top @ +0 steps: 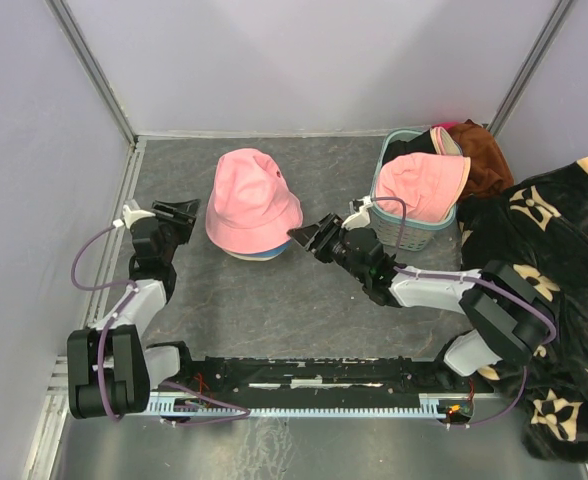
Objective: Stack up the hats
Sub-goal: Stack the hat on the hat.
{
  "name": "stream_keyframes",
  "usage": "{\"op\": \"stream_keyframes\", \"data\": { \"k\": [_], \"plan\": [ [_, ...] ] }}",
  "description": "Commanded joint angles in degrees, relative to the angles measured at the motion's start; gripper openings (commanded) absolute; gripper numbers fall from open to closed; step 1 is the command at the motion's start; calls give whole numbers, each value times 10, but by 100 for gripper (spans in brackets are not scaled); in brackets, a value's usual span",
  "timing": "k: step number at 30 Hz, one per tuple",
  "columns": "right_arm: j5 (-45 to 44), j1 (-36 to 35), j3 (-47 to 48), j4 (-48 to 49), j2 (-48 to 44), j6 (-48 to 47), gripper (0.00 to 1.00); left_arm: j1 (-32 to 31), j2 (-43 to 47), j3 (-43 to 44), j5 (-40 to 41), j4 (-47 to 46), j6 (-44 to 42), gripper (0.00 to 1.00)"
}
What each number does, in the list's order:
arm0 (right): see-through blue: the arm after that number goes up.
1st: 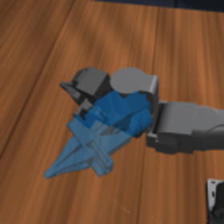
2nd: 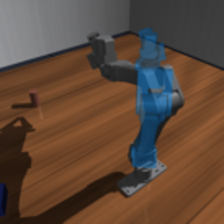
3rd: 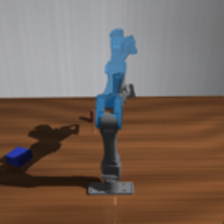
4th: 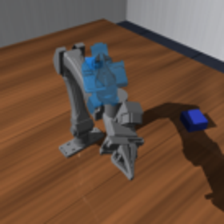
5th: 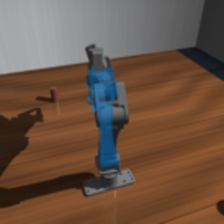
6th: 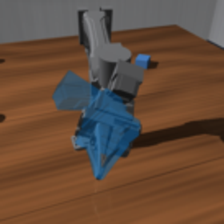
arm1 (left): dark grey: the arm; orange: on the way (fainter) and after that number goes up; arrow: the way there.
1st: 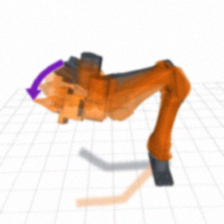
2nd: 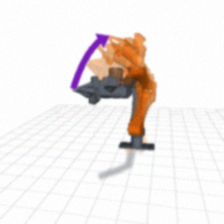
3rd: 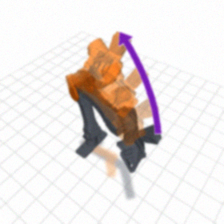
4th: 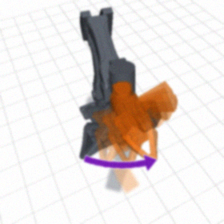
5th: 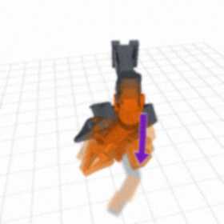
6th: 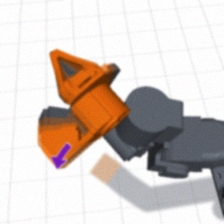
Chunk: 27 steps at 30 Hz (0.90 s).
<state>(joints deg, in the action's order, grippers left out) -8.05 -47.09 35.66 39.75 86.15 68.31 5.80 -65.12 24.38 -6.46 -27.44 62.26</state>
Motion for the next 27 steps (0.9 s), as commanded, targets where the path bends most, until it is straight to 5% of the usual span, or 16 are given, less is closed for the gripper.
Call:
{"op": "stream_keyframes", "data": {
  "k": [1, 11, 18, 27],
  "plan": [
    [-14, -7, 30, 65, 7, 6, 63, 5, -18, 1, -28, -83, 20, 63],
    [-20, -11, 52, 94, 52, 13, 56, 10, -71, 15, -66, -118, 23, 63],
    [-20, -13, 32, 92, 71, 19, 11, 10, -97, 28, -81, -130, 16, 61],
    [-18, -13, 24, 104, 102, 20, 8, 10, -132, 25, -88, -159, 24, 59]
  ]
}}
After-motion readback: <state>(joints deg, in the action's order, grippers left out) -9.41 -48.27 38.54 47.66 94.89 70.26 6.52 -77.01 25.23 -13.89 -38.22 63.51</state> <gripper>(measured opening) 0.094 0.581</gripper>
